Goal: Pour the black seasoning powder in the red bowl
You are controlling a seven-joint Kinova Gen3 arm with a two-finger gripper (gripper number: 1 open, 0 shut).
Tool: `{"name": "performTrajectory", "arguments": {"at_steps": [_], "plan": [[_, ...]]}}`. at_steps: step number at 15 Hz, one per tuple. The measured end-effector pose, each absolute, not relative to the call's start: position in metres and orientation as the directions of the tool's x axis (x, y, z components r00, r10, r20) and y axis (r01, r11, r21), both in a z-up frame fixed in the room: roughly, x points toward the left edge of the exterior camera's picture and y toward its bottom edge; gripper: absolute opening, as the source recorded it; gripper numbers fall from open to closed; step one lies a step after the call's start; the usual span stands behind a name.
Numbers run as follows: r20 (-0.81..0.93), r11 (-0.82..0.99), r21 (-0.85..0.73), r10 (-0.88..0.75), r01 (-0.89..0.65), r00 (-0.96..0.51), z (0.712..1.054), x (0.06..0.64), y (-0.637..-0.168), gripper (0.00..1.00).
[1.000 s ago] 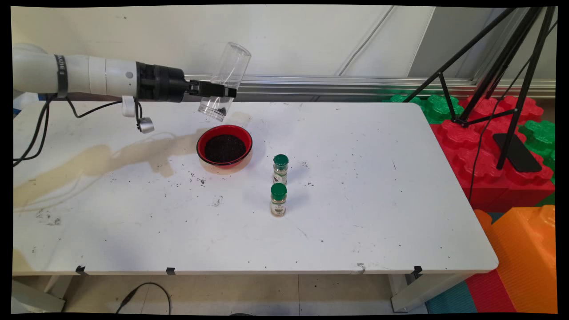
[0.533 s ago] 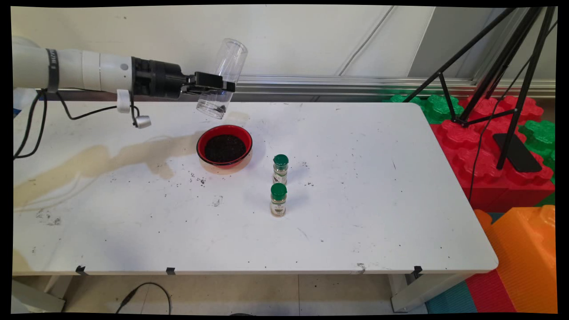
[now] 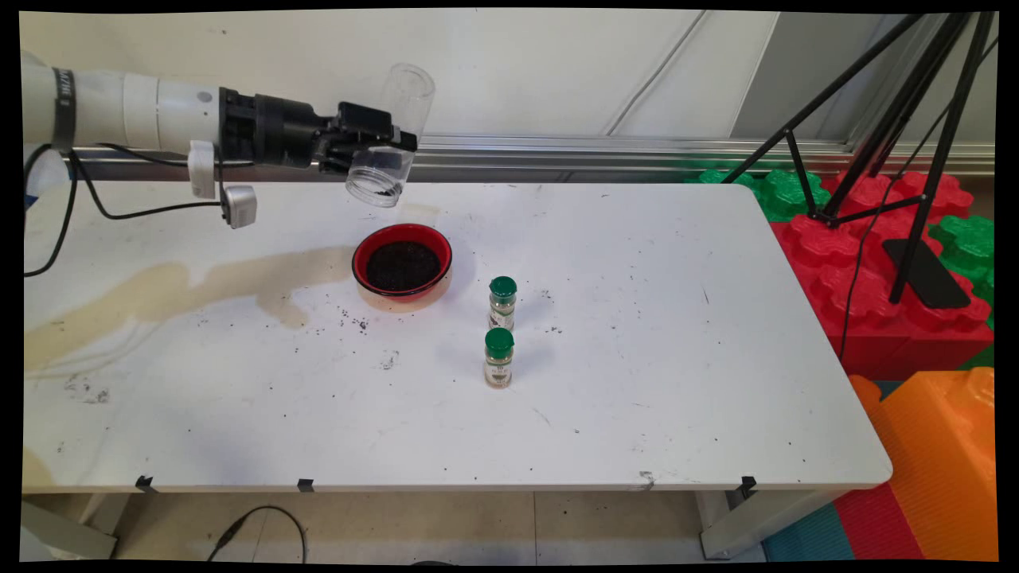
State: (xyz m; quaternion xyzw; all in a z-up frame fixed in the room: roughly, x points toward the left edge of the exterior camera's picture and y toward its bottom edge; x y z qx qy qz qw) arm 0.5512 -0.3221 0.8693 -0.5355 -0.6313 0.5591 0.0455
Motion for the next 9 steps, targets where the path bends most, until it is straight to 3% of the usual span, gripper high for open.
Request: {"name": "performTrajectory", "arguments": {"at_steps": [9], "plan": [[-0.265, 0.043, -0.887, 0.767, 0.459, -0.585, 0.894, 0.547, -0.31, 0.0]]}}
